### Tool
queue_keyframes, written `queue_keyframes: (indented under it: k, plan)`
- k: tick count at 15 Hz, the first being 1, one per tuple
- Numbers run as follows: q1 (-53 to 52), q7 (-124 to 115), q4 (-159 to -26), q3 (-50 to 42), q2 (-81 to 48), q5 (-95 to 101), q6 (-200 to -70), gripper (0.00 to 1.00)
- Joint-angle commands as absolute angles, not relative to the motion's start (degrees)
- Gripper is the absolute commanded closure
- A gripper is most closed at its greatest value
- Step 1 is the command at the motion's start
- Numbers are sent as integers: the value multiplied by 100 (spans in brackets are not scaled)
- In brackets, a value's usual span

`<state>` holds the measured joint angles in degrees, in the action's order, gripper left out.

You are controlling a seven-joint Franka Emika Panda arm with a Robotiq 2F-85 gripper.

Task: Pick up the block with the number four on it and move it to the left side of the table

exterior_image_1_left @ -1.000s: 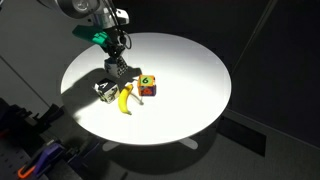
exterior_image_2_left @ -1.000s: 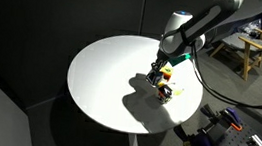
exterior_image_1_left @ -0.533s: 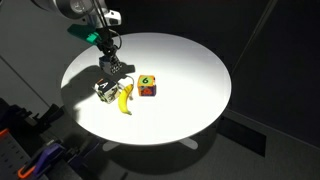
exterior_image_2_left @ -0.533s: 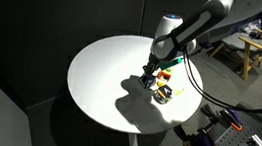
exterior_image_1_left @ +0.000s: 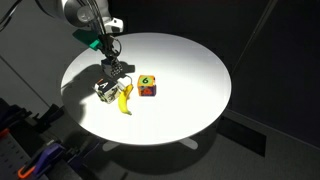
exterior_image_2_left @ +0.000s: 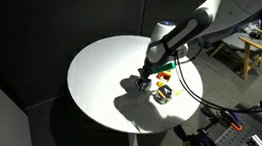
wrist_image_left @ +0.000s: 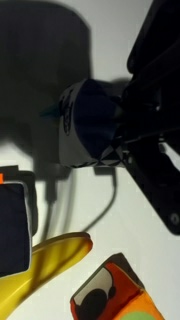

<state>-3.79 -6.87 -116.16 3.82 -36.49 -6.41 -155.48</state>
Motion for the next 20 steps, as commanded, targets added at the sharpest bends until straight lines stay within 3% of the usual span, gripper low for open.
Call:
queue_keyframes:
  k: [1, 2, 4, 10, 20]
  plan:
    - [-436, -877, -11367, 373, -3909, -771, -15689, 94]
    - [-445, -888, -11340, 368, -3957, -763, -15709, 59]
    - [-432, -879, -11290, 388, -4028, -766, -15696, 52]
    - [-415, -809, -11288, 458, -4036, -760, -15598, 4]
    - [-392, -392, -11674, 584, -3549, -568, -15470, 0]
